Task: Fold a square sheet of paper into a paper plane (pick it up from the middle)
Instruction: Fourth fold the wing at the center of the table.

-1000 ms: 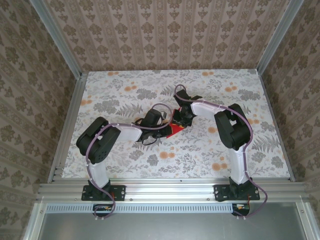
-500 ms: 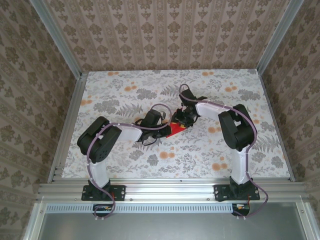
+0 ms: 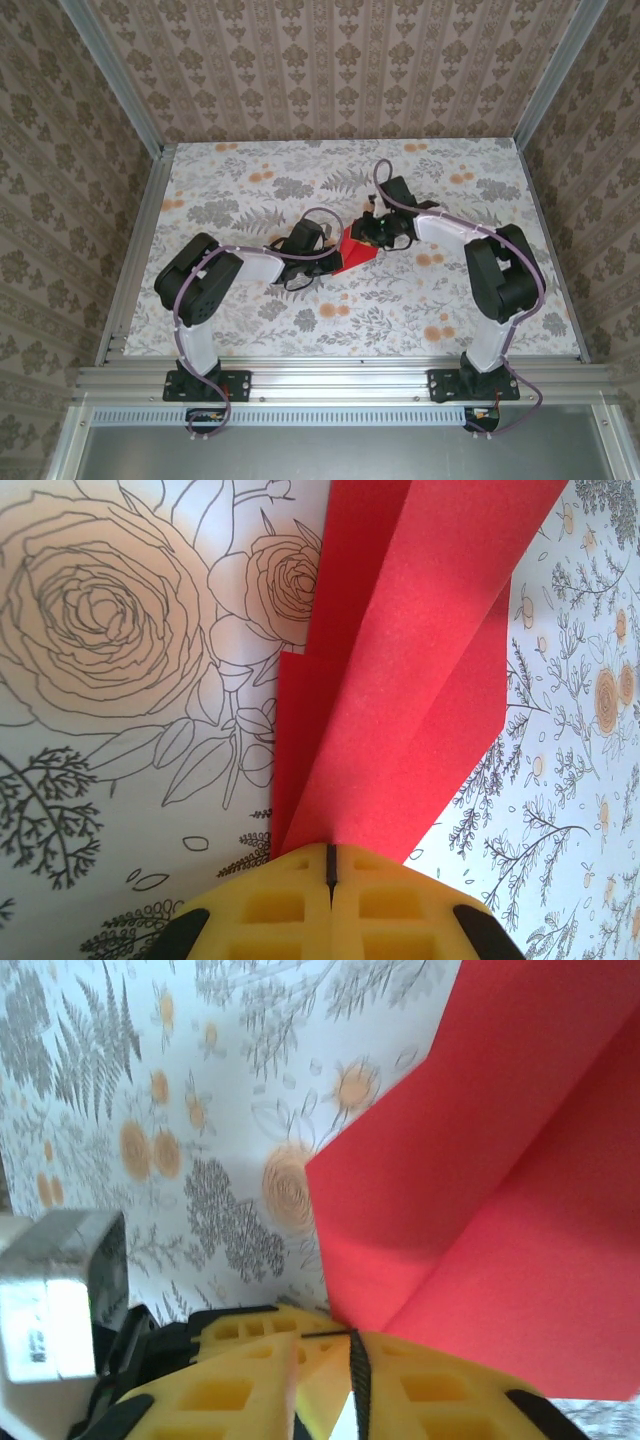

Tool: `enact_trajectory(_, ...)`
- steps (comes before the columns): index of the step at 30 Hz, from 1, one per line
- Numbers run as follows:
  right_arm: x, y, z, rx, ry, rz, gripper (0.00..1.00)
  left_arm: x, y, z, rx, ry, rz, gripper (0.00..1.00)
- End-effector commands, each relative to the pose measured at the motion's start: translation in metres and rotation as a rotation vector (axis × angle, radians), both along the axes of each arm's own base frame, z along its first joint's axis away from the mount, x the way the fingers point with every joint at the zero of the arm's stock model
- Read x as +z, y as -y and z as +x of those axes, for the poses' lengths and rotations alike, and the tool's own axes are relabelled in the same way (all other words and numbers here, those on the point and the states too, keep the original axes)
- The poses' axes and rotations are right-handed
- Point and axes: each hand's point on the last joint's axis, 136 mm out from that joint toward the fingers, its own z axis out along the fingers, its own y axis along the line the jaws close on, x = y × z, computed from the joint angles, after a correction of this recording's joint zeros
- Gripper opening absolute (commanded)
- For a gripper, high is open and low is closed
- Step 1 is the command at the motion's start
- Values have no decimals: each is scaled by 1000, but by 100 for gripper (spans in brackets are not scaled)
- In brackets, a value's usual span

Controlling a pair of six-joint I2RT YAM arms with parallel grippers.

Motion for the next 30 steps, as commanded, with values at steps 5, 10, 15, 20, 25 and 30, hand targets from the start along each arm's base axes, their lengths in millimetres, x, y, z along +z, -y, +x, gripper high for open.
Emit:
enact_trajectory(5, -34, -27, -6, 73, -39, 50, 12, -41, -27, -24, 1, -112, 155, 0)
enact_trajectory(10, -52, -30, -11, 94, -71, 60, 8, -41, -27, -24, 1, -115, 156, 0)
enact_trajectory(15, -66, -20, -7, 75, -80, 44, 7, -40, -27, -25, -3, -118, 157, 0)
enact_trajectory(20, -78, -5, 3, 61, -85, 12, 7, -40, -27, -27, -11, -123, 162, 0)
enact_trajectory(25, -87, 14, 16, 27, -87, -29, 8, -41, -31, -31, -18, -130, 171, 0)
enact_trajectory(30, -88, 26, 28, 6, -85, -49, 8, -44, -35, -37, -27, -141, 184, 0)
